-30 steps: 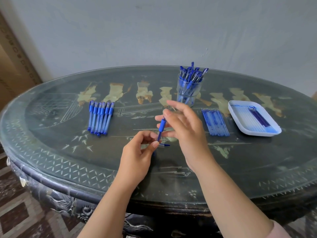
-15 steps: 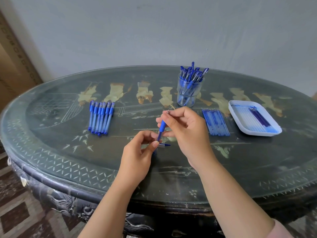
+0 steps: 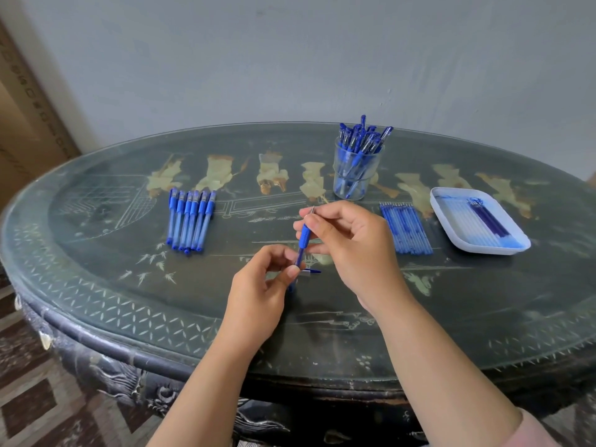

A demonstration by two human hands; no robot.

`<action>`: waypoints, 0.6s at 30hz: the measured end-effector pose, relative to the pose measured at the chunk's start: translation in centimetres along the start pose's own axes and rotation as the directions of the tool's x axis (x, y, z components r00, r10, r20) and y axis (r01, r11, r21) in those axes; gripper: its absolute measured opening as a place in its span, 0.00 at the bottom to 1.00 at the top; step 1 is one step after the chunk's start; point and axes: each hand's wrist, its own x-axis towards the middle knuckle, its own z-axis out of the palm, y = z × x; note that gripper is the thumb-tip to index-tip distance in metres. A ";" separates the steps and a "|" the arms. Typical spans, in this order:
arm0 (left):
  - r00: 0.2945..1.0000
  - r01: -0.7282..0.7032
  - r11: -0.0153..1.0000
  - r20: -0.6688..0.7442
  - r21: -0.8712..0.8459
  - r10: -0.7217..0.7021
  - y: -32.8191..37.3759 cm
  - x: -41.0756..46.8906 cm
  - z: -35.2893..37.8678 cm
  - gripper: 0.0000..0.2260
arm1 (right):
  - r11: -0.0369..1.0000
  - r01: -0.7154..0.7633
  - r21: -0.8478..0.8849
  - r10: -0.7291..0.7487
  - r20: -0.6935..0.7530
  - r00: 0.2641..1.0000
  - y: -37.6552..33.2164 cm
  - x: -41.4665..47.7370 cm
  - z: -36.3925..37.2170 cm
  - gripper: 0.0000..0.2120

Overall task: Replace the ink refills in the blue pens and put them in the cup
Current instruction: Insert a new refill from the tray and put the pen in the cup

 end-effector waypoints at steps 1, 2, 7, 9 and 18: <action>1.000 0.002 1.000 0.001 -0.002 -0.002 -0.1 0.0 0.0 0.12 | 1.000 -0.001 -0.010 0.001 0.004 1.000 0.0 0.0 0.0 0.07; 1.000 0.005 1.000 0.000 -0.009 -0.005 -0.1 0.0 0.0 0.12 | 1.000 -0.003 -0.017 0.004 0.014 1.000 0.0 0.1 0.0 0.06; 0.995 0.023 0.989 -0.092 -0.147 -0.037 -0.2 0.2 -0.2 0.07 | 0.982 -0.061 -0.181 0.056 -0.031 0.998 2.2 0.5 -1.3 0.08; 0.988 0.026 0.973 -0.141 -0.228 -0.059 -0.1 0.3 -0.3 0.06 | 0.783 0.032 -0.621 0.013 0.067 0.998 4.1 0.4 -1.4 0.07; 0.979 0.096 0.933 -0.136 -0.348 -0.152 -0.3 0.5 -0.7 0.05 | 0.562 0.312 -0.766 0.084 0.428 0.900 5.1 0.0 -0.9 0.10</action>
